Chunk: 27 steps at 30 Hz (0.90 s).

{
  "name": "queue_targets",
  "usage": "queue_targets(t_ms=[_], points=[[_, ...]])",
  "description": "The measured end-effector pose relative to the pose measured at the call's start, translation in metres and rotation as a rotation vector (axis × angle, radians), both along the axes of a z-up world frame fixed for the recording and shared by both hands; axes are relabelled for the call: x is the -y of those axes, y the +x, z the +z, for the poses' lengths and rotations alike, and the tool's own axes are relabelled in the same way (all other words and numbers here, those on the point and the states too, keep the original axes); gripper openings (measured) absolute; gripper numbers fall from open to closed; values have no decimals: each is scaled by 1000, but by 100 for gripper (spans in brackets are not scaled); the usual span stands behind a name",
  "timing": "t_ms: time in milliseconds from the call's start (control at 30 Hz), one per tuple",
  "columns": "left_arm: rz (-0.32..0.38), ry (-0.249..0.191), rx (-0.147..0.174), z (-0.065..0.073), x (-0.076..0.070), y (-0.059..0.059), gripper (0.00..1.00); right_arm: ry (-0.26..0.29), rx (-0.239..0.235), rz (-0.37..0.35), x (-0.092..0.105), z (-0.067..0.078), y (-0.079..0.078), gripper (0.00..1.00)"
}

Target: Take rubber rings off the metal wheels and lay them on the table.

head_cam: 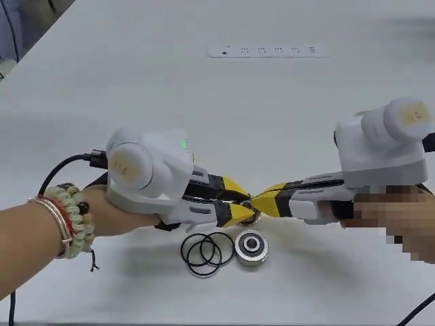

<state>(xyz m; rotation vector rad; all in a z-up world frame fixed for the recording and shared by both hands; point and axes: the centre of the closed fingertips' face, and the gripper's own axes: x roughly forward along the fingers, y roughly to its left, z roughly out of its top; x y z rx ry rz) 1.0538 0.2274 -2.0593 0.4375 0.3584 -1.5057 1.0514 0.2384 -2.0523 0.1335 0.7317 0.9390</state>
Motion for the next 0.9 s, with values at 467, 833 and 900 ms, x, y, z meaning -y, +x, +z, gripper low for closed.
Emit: queue_targets(t_ms=[467,833,900], points=[[25,24,-19,0,-2,1,8,-33,-12,-34,7,-5,4,0],[14,22,-20,21,-16,-4,30,-34,-6,-34,7,1,4,0],[11,23,-7,26,-20,-6,34,-32,-2,-32,6,3,4,0]])
